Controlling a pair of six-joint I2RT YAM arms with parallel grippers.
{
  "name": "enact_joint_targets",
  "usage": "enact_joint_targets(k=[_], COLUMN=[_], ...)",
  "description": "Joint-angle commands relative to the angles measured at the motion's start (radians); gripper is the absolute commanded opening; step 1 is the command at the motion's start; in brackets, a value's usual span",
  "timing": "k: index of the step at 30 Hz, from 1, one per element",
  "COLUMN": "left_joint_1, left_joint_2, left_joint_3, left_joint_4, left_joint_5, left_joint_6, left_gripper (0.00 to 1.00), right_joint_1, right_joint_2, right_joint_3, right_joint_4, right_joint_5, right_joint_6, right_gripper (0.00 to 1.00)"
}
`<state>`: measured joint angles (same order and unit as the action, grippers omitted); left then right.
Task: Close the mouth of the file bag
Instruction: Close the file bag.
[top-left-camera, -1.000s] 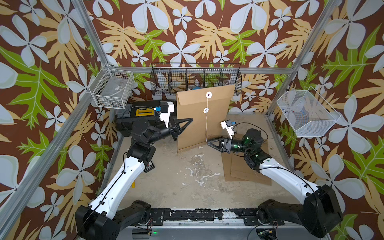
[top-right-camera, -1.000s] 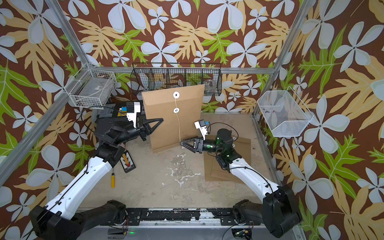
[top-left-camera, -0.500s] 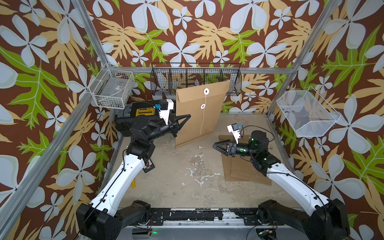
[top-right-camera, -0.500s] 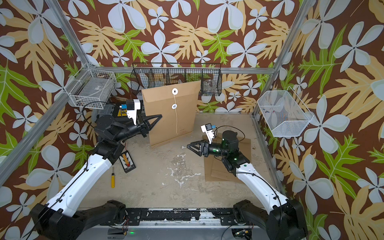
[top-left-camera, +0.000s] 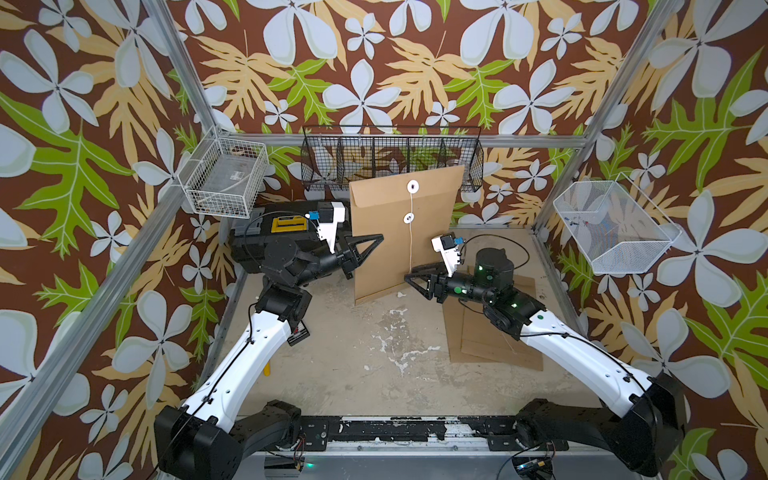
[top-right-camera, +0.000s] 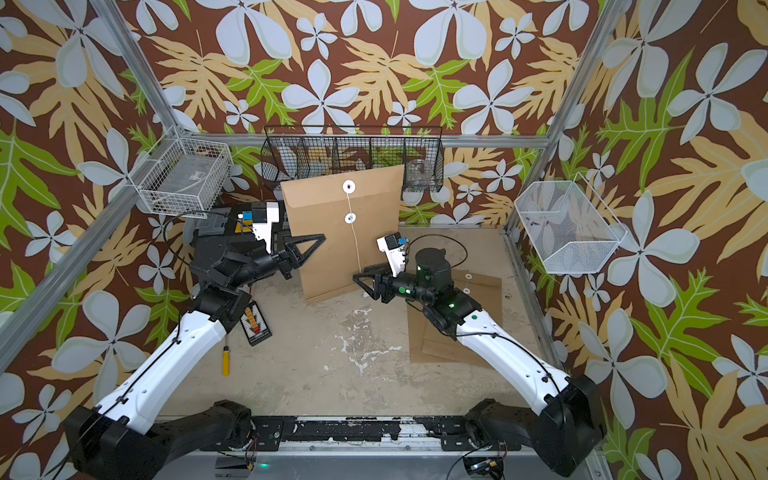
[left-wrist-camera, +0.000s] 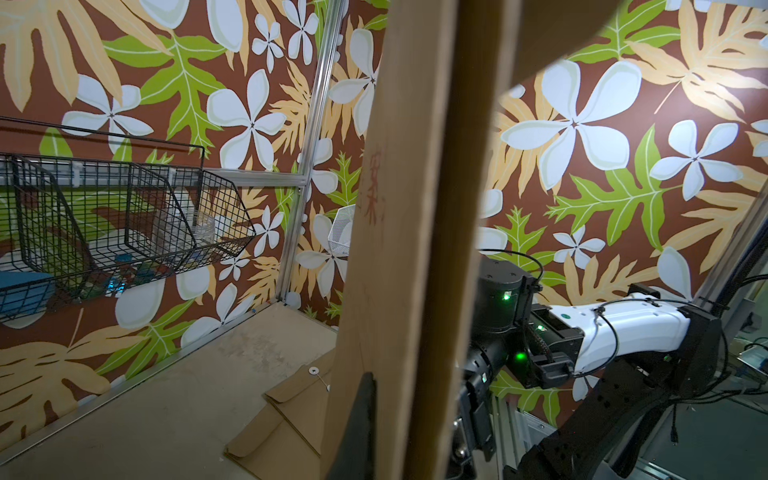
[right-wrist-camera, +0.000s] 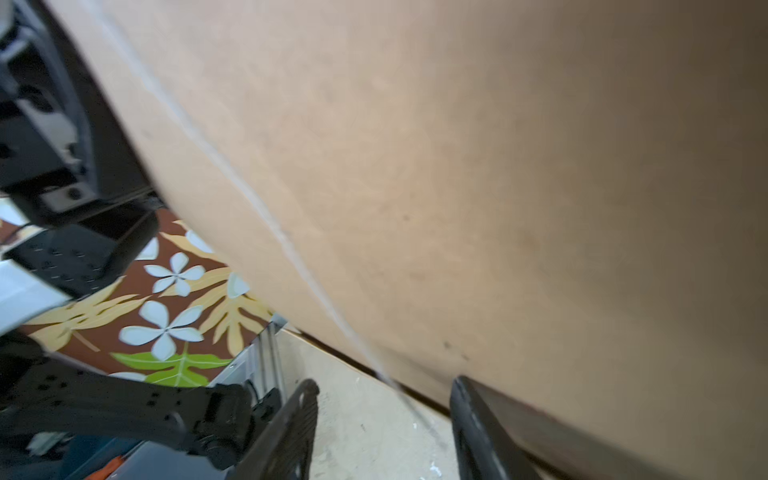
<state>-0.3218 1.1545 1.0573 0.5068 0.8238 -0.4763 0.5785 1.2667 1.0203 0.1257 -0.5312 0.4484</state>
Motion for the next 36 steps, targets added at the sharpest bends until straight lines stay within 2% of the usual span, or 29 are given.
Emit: enact_joint_targets(k=[1,6,13,21,23,26,31,36], left_joint_1=[-0.007,-0.011,-0.014,-0.016,-0.017,-0.016,-0.016,-0.017], left_joint_2=[-0.014,-0.018,-0.015,-0.015,-0.014,-0.016,-0.014,-0.003], left_joint_3=[-0.007,-0.01,-0.014,-0.015,-0.015,-0.016,-0.011,-0.007], left_joint_4=[0.07,0.065,0.07,0.073,0.077,0.071,0.03,-0.027], left_joint_5=[0.021,0.026,0.022,0.02,0.021,0.017,-0.023,-0.039], left_joint_6=[-0.045,-0.049,-0.052,-0.06,-0.064,-0.059,-0.049,-0.016], left_gripper=[0.0,0.0,0.0,0.0,0.0,0.0,0.0,0.0], right_joint_1=[0.024,0.043,0.062,0.095,0.097,0.097,0.102,0.181], right_joint_2=[0.004,0.018,0.031,0.055,0.063,0.062,0.029,0.02], right_joint_3=[0.011,0.021,0.018,0.027,0.028,0.026,0.006,0.043], right_joint_4=[0.015,0.032,0.081,0.127,0.139,0.157,0.147,0.032], right_joint_5=[0.156,0.182,0.171,0.155,0.159,0.159,0.177,0.251], right_joint_6=[-0.082,-0.117,-0.093,-0.061,-0.052,-0.039,-0.037,-0.094], right_gripper=[0.52,0.47,0.4,0.37,0.32,0.18,0.0,0.0])
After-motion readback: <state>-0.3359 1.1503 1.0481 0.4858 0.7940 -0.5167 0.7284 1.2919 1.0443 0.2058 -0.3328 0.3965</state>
